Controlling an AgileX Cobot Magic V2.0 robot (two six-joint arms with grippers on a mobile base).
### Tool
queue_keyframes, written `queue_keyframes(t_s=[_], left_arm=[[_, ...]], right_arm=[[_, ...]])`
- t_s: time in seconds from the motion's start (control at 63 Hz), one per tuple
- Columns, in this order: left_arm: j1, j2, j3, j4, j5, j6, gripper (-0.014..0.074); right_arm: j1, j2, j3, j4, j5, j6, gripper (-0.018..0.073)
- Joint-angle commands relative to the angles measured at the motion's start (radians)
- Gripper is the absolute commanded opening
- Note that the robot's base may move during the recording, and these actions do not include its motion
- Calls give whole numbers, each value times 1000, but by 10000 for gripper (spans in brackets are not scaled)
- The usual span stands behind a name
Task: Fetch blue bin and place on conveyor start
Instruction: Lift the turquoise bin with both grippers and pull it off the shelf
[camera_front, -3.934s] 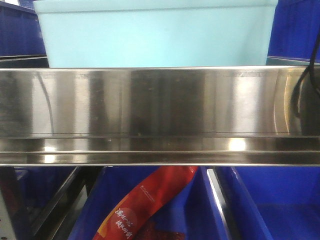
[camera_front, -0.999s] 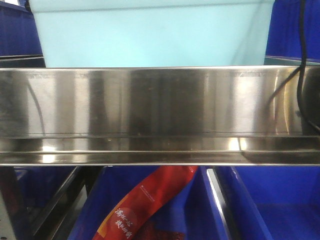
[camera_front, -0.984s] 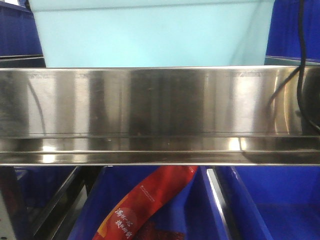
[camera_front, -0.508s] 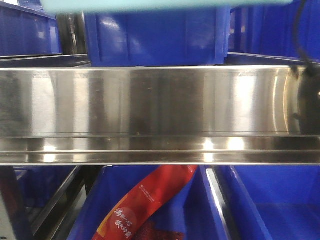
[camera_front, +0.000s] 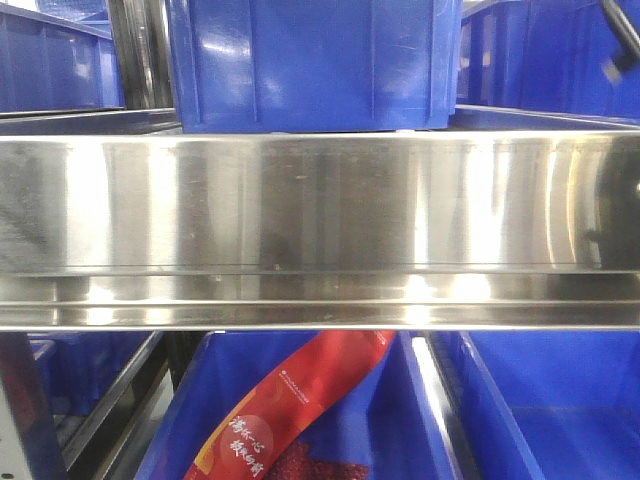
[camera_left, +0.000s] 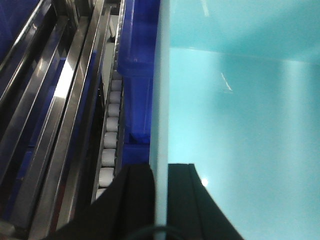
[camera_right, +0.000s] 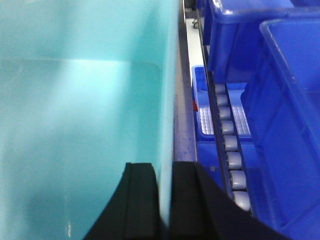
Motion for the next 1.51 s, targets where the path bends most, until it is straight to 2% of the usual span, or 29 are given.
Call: queue_keyframes(t_s=[0.0, 1.491], left_arm=[[-18, -14, -14, -30, -45, -1, -111], [-18, -14, -13, -30, -41, -1, -111]], right_arm=[[12, -10, -15, 14, -44, -2, -163], [12, -10, -15, -12, -93, -2, -163]])
